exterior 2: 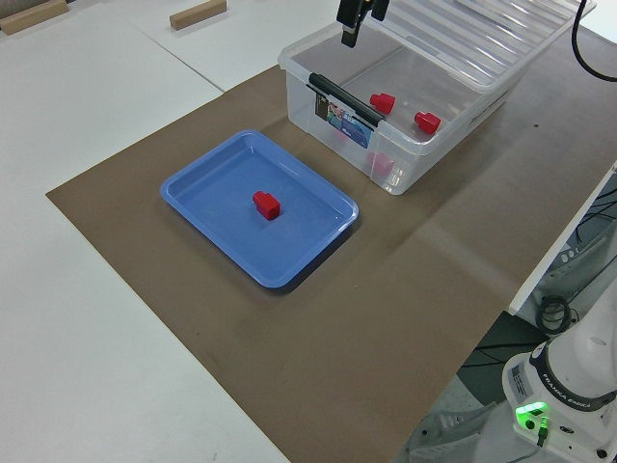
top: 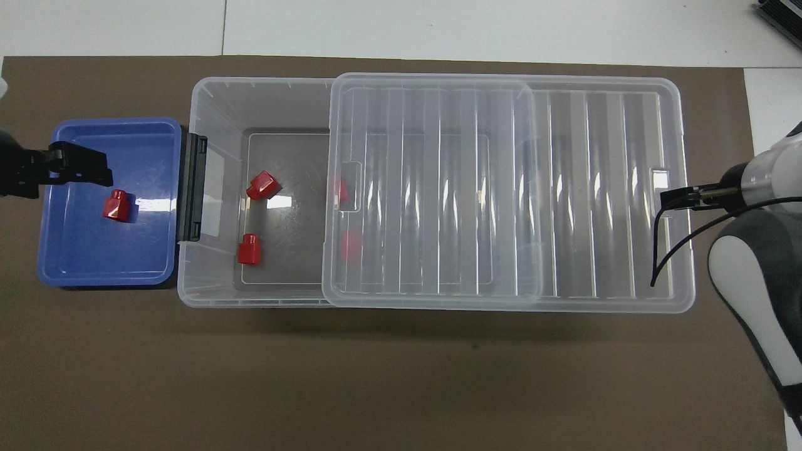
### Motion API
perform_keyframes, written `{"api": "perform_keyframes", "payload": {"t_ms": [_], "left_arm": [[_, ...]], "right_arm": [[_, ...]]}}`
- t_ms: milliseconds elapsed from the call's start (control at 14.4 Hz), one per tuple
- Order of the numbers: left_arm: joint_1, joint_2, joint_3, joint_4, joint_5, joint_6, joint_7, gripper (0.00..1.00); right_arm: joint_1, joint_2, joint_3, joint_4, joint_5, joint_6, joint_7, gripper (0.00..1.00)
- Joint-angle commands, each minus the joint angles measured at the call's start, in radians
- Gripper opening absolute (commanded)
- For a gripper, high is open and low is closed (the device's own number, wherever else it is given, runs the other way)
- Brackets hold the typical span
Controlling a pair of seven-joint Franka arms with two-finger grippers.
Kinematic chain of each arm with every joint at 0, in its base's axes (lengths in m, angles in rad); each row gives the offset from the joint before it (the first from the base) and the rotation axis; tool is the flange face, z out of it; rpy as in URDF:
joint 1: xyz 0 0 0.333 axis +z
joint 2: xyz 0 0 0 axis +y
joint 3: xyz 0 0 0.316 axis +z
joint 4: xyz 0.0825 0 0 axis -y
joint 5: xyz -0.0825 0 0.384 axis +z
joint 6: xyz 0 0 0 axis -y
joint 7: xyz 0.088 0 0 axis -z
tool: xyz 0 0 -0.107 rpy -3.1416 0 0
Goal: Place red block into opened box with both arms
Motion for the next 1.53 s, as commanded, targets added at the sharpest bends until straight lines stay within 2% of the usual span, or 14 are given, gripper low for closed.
{"api": "perform_keyframes", "payload": {"t_ms": [0, 209, 418, 905, 1184, 1462], "left_arm": [[0.009, -0.029, -0.002, -0.027, 0.015, -0.008, 0.003, 1.00], [0.009, -0.029, -0.002, -0.027, 0.015, -0.008, 0.003, 1.00], [0.009, -0.029, -0.002, -0.029, 0.015, -0.008, 0.003, 1.00], [0.009, -0.029, -0.002, -0.027, 0.015, -0.008, 0.003, 1.00], [0.009, -0.029, -0.002, -0.027, 0.015, -0.008, 0.003, 1.00], [0.009, -0.029, -0.002, -0.027, 0.015, -0.008, 0.003, 1.00]], "right_arm": [[0.043, -0.007, 0.003, 0.062, 0.003, -0.071, 0.113, 1.00], [0.066, -0.001, 0.004, 0.135, 0.016, -0.153, 0.179, 1.00], [0.064, 0.025, 0.003, 0.258, 0.073, -0.273, 0.185, 1.00], [0.064, 0.028, 0.003, 0.369, 0.067, -0.399, 0.190, 1.00], [0.060, 0.030, 0.003, 0.386, 0.073, -0.440, 0.190, 1.00], [0.052, 0.011, 0.003, 0.352, 0.075, -0.494, 0.190, 1.00]]}}
